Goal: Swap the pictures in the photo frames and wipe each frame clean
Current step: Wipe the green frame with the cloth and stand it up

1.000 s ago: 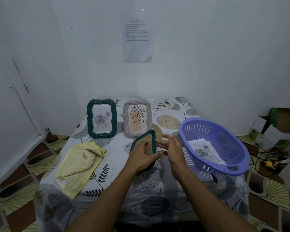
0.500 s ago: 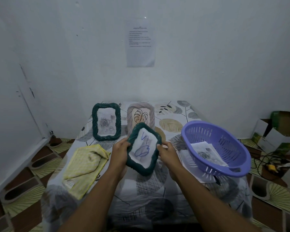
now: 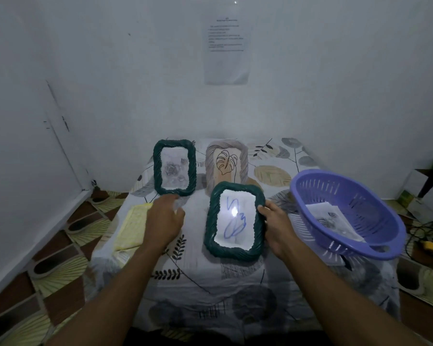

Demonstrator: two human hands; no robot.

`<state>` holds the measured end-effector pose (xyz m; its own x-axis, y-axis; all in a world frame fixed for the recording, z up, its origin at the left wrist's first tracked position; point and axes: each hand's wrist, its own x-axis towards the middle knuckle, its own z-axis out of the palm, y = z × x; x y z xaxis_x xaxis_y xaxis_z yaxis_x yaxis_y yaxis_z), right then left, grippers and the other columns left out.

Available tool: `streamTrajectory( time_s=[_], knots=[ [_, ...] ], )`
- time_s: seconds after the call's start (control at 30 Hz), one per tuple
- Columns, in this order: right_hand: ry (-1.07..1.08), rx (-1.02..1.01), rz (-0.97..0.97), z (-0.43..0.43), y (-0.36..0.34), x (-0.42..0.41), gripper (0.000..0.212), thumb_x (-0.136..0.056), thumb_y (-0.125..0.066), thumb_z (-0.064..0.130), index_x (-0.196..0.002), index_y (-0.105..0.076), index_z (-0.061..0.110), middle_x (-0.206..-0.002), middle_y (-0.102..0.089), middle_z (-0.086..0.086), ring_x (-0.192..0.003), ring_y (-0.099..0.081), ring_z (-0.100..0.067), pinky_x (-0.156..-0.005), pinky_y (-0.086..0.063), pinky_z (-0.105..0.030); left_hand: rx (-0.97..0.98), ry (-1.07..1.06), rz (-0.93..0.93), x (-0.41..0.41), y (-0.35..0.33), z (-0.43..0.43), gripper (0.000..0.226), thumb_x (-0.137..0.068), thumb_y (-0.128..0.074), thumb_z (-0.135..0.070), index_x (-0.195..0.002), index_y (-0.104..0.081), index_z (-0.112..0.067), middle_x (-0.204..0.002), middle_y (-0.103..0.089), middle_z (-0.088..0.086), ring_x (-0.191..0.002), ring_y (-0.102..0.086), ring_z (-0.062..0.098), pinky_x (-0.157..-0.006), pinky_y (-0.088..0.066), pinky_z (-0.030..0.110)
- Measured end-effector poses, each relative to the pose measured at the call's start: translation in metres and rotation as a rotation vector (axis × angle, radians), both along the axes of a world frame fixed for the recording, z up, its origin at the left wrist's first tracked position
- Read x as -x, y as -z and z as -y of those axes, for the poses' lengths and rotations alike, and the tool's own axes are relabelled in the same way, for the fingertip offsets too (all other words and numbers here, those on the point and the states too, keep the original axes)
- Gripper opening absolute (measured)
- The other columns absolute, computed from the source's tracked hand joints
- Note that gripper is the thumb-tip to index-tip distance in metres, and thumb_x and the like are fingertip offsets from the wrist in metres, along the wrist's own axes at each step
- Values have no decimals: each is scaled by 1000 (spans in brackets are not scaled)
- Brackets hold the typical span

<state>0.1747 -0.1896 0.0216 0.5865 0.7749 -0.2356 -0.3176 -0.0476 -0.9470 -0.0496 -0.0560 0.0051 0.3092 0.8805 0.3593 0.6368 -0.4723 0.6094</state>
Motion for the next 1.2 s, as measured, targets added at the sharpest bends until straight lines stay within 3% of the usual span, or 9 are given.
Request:
streamTrajectory(
  time_s=[0.13, 0.33, 0.43, 0.57, 0.7, 0.83, 0.93, 1.03, 1.2],
  knots=[
    [-26, 28, 55, -4, 6, 6, 20, -97, -50, 13, -111, -66, 14, -97, -73, -11, -74, -67, -24, -58, -49, -29, 78, -104, -327, 39, 21, -39, 47, -85, -53, -32, -128, -56, -12, -132, -55, 16, -122, -49, 37, -99, -40, 45],
    [-41, 34, 105, -7, 12, 11, 19, -97, -53, 13, -109, -68, 15, -100, -74, -13, -91, -69, -35, -78, -56, -45, 22, -90, -14, 33, 26, -12, 19, -92, -48, -29, -86, -63, -21, -82, -66, 2, -82, -60, 27, -65, -40, 32],
    [-28, 25, 105, -10, 10, 11, 17, -97, -52, 14, -104, -67, 16, -99, -73, -14, -87, -69, -33, -81, -55, -47, -43, -110, 236, 11, 7, -3, 14, -95, -52, -18, -88, -64, -15, -75, -60, 0, -76, -59, 26, -63, -34, 29],
    [-26, -42, 63, -13, 2, 14, 18, -100, -48, 15, -106, -64, 16, -96, -73, -10, -81, -67, -27, -76, -54, -41, -41, 156, 301, -33, -15, 18, 26, -92, -53, -17, -113, -67, -23, -106, -69, -3, -96, -63, 15, -85, -49, 30],
    [-3, -115, 15, -8, -7, 12, 17, -101, -46, 14, -106, -61, 10, -99, -71, -15, -81, -66, -28, -75, -53, -43, -129, 447, -69, -68, 0, 52, 54, -97, -26, -39, -145, -36, -17, -154, -26, -3, -144, -17, 12, -116, -8, 27],
    [45, -126, 54, 1, -12, -1, 20, -102, -43, 14, -110, -60, 8, -103, -71, -13, -84, -68, -25, -77, -55, -42, -243, 492, -214, -75, 18, 71, 59, -97, -5, -54, -150, -11, -28, -156, 4, -15, -145, 11, 4, -118, 8, 32],
    [73, -140, 30, 6, -12, -5, 21, -102, -42, 15, -110, -61, 14, -103, -71, -9, -89, -69, -26, -77, -56, -43, -338, 426, -189, -79, 17, 68, 56, -99, -18, -51, -143, -40, -25, -157, -22, 4, -145, -13, 23, -116, -12, 40],
    [80, -171, 10, 5, -13, -3, 21, -102, -42, 15, -114, -60, 15, -101, -72, -9, -86, -68, -27, -76, -56, -44, -309, 230, 18, -86, 4, 59, 38, -94, -51, -34, -128, -59, -20, -132, -46, 11, -118, -37, 27, -95, -40, 39],
    [104, -219, -29, 4, -22, -2, 20, -102, -42, 15, -115, -58, 15, -95, -72, -7, -77, -68, -23, -65, -55, -37, -212, 183, 125, -88, 6, 68, 40, -94, -55, -23, -130, -55, -7, -141, -47, 9, -128, -44, 24, -106, -37, 30]
  ],
)
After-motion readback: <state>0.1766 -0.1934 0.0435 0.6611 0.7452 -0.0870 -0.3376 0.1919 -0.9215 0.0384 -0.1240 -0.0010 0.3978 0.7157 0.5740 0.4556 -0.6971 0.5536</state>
